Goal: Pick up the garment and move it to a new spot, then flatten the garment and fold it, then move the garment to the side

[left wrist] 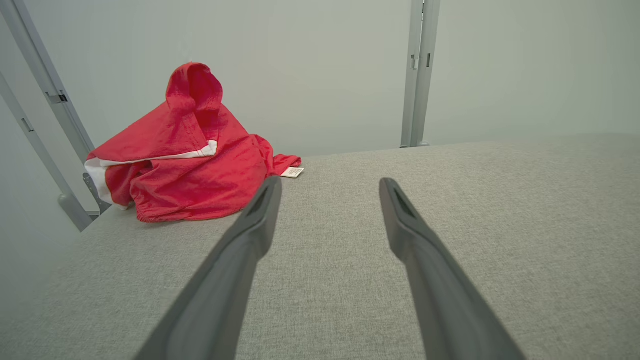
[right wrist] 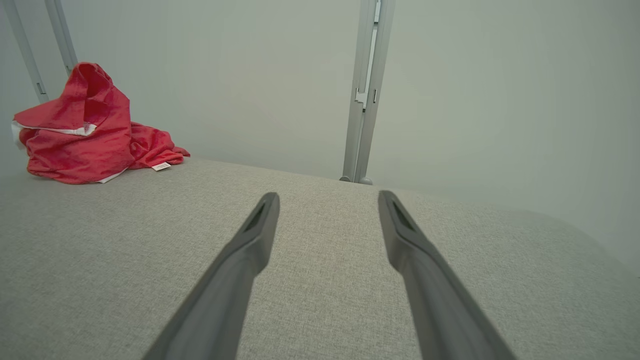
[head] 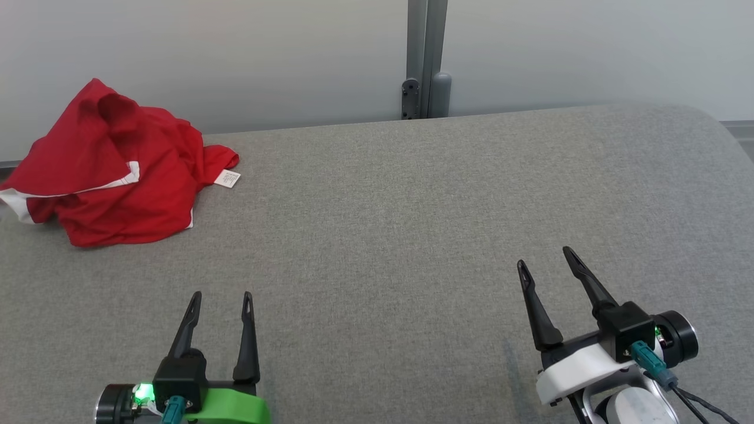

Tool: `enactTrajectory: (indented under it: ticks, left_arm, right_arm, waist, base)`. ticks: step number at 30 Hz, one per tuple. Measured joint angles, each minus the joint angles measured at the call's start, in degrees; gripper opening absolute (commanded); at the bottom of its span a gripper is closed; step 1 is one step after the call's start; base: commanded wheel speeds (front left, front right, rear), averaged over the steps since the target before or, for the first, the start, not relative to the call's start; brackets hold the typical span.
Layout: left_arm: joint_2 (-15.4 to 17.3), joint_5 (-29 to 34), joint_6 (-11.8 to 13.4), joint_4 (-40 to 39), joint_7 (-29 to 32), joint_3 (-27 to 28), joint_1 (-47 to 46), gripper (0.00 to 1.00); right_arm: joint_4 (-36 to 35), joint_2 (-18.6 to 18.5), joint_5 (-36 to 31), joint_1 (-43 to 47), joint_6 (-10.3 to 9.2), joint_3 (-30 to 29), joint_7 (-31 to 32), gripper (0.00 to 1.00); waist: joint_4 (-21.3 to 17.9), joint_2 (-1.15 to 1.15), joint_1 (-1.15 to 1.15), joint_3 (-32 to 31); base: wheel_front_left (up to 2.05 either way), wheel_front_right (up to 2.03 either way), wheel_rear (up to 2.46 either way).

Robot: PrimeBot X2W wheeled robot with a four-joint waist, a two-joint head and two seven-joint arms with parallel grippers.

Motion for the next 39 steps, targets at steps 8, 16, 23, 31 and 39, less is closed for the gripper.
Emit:
enactTrajectory:
  ticks: [8,16,23,31,39]
  left_arm:
    - [-0.1,0.2,-0.2,0.2,-0.1,0.2,0.1,1.00]
    - [-0.3,0.0,-0.6,0.5,-0.1,0.5,0.1,1.00]
    - [-0.3,-0.3,-0.7,0.6,-0.1,0.6,0.3,1.00]
    - [-0.3,-0.8,-0.8,0.9,-0.1,0.9,0.7,1.00]
    - [-0.3,-1.5,-0.9,1.2,-0.1,0.8,0.8,1.00]
  right_arm:
    - [-0.2,0.0,-0.3,0.0,0.00,0.0,0.0,1.00]
    - [-0.1,0.0,-0.1,0.0,0.00,-0.1,0.0,1.00]
    - [0.1,0.0,0.6,0.1,0.00,-0.2,0.0,1.00]
    - [0.7,0.0,1.7,0.3,0.00,-0.5,0.0,1.00]
    - [0.9,0.0,1.8,0.5,0.00,-0.5,-0.1,1.00]
  waist:
    - [0.0,0.00,0.00,0.0]
    - [0.0,0.00,0.00,-0.2]
    - [0.0,0.00,0.00,-0.4]
    - [0.0,0.00,0.00,-0.8]
    - [0.1,0.00,0.00,-1.2]
  base:
    - [0.00,0.00,0.00]
    - [0.00,0.00,0.00]
    - [0.00,0.00,0.00]
    - [0.00,0.00,0.00]
    - [0.00,0.00,0.00]
